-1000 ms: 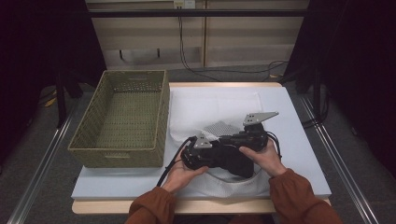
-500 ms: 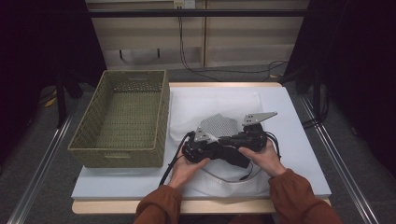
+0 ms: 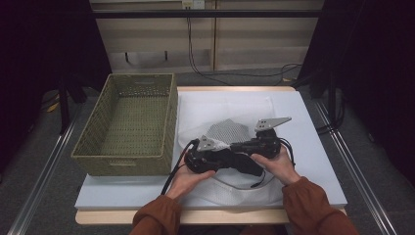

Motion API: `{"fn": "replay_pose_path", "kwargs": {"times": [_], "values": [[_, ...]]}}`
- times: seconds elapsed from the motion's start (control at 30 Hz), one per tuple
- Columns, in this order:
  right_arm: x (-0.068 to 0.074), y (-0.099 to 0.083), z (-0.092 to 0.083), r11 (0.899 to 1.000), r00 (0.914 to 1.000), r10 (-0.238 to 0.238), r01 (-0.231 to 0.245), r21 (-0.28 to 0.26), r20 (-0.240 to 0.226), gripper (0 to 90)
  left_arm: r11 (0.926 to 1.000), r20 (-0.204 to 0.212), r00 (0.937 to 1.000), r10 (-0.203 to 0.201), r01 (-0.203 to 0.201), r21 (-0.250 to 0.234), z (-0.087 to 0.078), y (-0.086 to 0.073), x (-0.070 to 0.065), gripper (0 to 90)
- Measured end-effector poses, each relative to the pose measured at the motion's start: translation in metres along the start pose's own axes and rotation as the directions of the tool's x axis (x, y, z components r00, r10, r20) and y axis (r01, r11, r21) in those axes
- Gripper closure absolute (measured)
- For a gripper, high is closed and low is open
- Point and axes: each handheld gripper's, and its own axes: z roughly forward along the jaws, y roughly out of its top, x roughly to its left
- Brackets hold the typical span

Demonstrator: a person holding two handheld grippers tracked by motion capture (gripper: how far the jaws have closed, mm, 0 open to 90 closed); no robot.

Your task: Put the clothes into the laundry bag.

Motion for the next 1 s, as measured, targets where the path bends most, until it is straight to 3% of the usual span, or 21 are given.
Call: {"fn": "replay_pose_path", "kwargs": {"times": [0.07, 0.2, 0.27, 0.3, 0.43, 0.53, 0.63, 0.7, 0.77, 0.83, 0.9, 0.97, 1.0], "values": [[0.001, 0.0, 0.0, 1.0, 1.0, 0.0, 0.0, 0.003, 0.003, 90.0, 1.0, 0.028, 0.9996, 0.002, -0.002, -0.002, -0.003, -0.002, -0.001, 41.5], [0.0, 0.0, 0.001, 1.0, 1.0, -0.001, 0.001, 0.006, 0.002, 90.0, 0.998, 0.015, 0.9989, 0.043, -0.044, 0.045, -0.009, -0.007, -0.003, 38.1], [0.0, 0.0, 0.001, 1.0, 1.0, -0.002, 0.002, 0.006, 0.002, 90.0, 0.9989, 0.019, 0.9995, 0.024, -0.025, 0.04, -0.009, -0.009, -0.003, 38.1], [0.001, 0.0, 0.001, 1.0, 1.0, -0.002, 0.002, 0.006, 0.001, 90.0, 0.998, 0.013, 0.9991, 0.04, -0.041, 0.048, -0.009, -0.009, -0.003, 38.2], [0.001, 0.0, 0.001, 1.0, 1.0, -0.007, 0.007, 0.008, 0.005, 90.0, 0.9973, 0.01, 0.9992, 0.04, -0.041, 0.062, -0.011, -0.01, -0.004, 37.2], [0.001, 0.0, 0.0, 1.0, 1.0, -0.007, 0.007, 0.007, 0.005, 90.0, 0.9999, 0.056, 0.9984, 0.0, -0.001, 0.016, -0.021, -0.009, 0.0, 37.4], [0.0, 0.0, 0.001, 1.0, 1.0, -0.004, 0.004, 0.003, 0.003, 90.0, 0.9999, 0.052, 0.9986, 0.012, -0.012, 0.003, -0.028, -0.008, 0.0, 39.1], [0.0, 0.0, 0.0, 1.0, 1.0, -0.004, 0.004, 0.002, 0.004, 90.0, 0.9998, 0.067, 0.9975, 0.022, -0.022, -0.003, -0.031, -0.009, 0.0, 44.4], [0.0, 0.0, 0.0, 1.0, 1.0, -0.005, 0.005, 0.001, 0.003, 90.0, 0.9992, 0.048, 0.9984, 0.031, -0.032, 0.022, -0.029, -0.012, 0.0, 51.0], [0.0, 0.0, 0.0, 1.0, 1.0, -0.003, 0.003, 0.002, 0.002, 90.0, 0.995, 0.049, 0.9975, 0.051, -0.055, 0.084, -0.022, -0.017, 0.002, 50.2], [0.0, 0.0, 0.001, 1.0, 1.0, -0.007, 0.007, 0.006, 0.003, 90.0, 0.9932, 0.042, 0.998, 0.046, -0.05, 0.105, -0.016, -0.021, 0.0, 48.8], [0.0, 0.0, 0.002, 1.0, 1.0, -0.007, 0.007, 0.008, 0.003, 90.0, 0.987, 0.035, 0.994, 0.103, -0.107, 0.12, -0.015, -0.02, -0.001, 60.3], [0.0, 0.0, 0.002, 1.0, 1.0, -0.007, 0.007, 0.008, 0.002, 90.0, 0.9884, 0.06, 0.9943, 0.088, -0.095, 0.119, -0.014, -0.018, 0.0, 66.7]]}}
